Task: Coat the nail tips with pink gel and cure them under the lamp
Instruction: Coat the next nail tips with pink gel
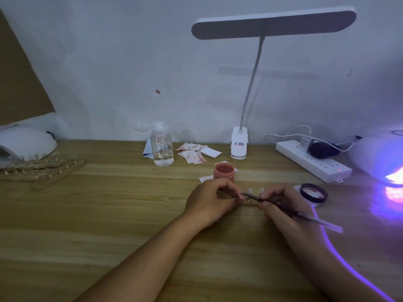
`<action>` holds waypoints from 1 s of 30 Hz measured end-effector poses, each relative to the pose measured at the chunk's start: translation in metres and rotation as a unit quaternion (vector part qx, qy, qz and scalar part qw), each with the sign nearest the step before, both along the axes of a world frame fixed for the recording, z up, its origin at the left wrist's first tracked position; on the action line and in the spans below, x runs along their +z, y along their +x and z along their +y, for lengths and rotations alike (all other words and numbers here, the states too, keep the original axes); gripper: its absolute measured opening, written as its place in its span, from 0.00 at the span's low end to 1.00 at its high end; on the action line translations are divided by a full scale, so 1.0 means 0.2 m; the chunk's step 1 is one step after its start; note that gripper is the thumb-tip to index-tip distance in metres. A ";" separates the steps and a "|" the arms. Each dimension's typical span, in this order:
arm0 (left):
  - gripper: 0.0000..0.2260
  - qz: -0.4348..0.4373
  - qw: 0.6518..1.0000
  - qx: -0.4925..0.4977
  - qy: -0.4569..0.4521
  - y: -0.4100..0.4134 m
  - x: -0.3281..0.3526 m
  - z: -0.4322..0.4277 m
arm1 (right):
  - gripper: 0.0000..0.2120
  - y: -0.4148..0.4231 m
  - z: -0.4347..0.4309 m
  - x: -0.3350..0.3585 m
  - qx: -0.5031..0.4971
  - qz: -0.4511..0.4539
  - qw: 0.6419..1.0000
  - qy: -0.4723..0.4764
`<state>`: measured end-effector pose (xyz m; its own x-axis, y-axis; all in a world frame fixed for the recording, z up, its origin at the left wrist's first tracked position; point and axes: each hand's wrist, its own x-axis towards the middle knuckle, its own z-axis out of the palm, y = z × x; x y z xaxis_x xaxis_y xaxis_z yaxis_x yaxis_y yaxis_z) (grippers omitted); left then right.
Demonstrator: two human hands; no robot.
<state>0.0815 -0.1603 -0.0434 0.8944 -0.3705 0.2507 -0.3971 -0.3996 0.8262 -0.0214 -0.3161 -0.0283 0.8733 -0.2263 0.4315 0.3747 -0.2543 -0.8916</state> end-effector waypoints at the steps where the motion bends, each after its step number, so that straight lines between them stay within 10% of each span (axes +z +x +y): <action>1: 0.04 0.001 1.000 -0.001 -0.002 0.00 0.00 0.00 | 0.10 0.00 0.00 0.00 -0.002 0.000 1.000 0.000; 30: 0.05 0.008 1.000 -0.003 0.004 -0.01 0.01 0.00 | 0.09 0.01 0.00 -0.01 -0.014 0.008 0.998 0.065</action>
<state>0.0798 -0.1601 -0.0421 0.8956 -0.3783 0.2340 -0.3872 -0.4040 0.8287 -0.0193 -0.3170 -0.0304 0.8722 -0.3044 0.3829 0.3541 -0.1469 -0.9236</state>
